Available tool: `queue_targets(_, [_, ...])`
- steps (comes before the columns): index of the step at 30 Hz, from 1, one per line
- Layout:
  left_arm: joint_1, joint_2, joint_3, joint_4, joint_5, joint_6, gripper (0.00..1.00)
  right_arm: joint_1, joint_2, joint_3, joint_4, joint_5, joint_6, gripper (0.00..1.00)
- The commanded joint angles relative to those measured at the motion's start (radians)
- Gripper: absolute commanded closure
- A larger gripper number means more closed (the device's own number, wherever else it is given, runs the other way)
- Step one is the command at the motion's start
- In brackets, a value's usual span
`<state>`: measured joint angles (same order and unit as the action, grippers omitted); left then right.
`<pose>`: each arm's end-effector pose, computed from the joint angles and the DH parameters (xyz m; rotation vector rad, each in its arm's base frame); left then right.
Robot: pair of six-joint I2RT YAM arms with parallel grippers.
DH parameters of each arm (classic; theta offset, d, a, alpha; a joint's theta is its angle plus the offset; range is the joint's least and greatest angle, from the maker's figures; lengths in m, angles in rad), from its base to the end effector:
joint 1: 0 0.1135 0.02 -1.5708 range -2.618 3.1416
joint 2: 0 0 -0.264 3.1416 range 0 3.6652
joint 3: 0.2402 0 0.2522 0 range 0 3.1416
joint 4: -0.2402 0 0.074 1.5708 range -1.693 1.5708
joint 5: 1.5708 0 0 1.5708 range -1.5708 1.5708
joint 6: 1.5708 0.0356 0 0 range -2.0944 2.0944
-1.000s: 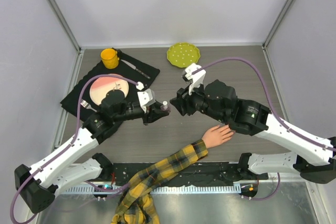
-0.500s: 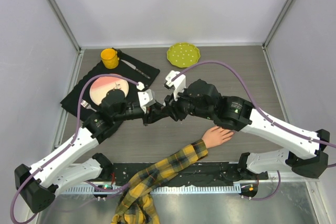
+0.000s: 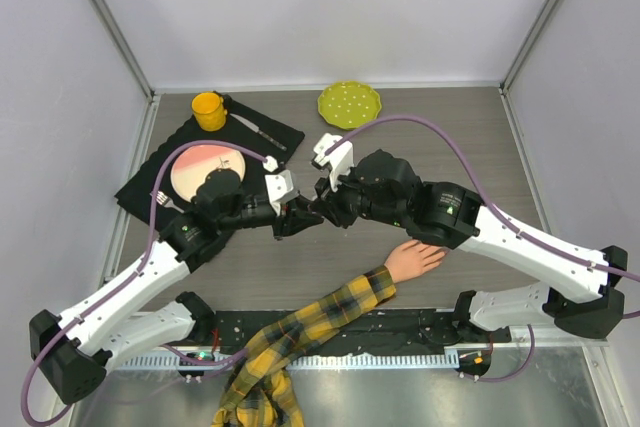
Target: Paint the nails
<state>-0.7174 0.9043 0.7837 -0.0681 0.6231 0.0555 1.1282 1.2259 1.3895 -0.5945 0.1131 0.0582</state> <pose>0.1433 -0.1526 0.3318 1.1077 1.4669 -1.0183 0.1159 0.2351 0.4154 -0.9845 1.8075 0.6404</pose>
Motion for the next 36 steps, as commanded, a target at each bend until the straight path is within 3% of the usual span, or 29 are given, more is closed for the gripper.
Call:
queue_targets(1, [0.006,-0.004,0.046,0.019,0.012,-0.005,1.00,-0.001,0.000,0.043,0.016,-0.003,-0.017,0.80])
queue_targets(3, [0.006,-0.001,0.048,0.018,-0.003,-0.005,1.00,-0.001,0.003,0.043,0.016,-0.006,-0.020,0.87])
queue_targets(4, [0.006,-0.001,0.048,0.017,-0.013,-0.005,1.00,-0.001,0.004,0.043,0.018,-0.006,-0.021,0.99])
queue_targets(5, [0.006,-0.002,0.048,0.017,-0.060,-0.011,1.00,-0.001,0.004,0.043,0.018,0.029,-0.012,0.99])
queue_targets(8, [0.006,-0.007,0.051,0.013,-0.193,-0.028,0.58,-0.010,-0.026,-0.006,0.077,0.170,0.012,0.99])
queue_targets(9, [0.006,-0.019,0.048,0.017,-0.229,-0.034,0.27,-0.021,-0.041,-0.033,0.108,0.215,0.044,0.99])
queue_targets(10, [0.006,-0.027,0.043,0.024,-0.252,-0.034,0.07,-0.037,-0.052,-0.084,0.158,0.238,0.064,0.99])
queue_targets(11, [0.006,-0.034,0.037,0.031,-0.275,-0.037,0.00,-0.098,-0.061,-0.105,0.174,0.282,0.078,0.99])
queue_targets(13, [0.006,-0.067,0.017,0.056,-0.316,-0.039,0.00,-0.171,-0.065,-0.170,0.212,0.339,0.130,0.99])
queue_targets(18, [0.006,-0.117,-0.017,0.103,-0.404,-0.045,0.00,-0.490,-0.025,-0.312,0.313,0.497,0.242,0.99])
queue_targets(24, [0.006,-0.145,-0.032,0.123,-0.502,-0.048,0.00,-0.786,0.099,-0.463,0.456,0.513,0.361,0.99])
queue_targets(36, [0.006,-0.133,-0.037,0.142,-0.471,-0.089,0.00,-0.858,0.276,-0.503,0.621,0.528,0.382,0.98])
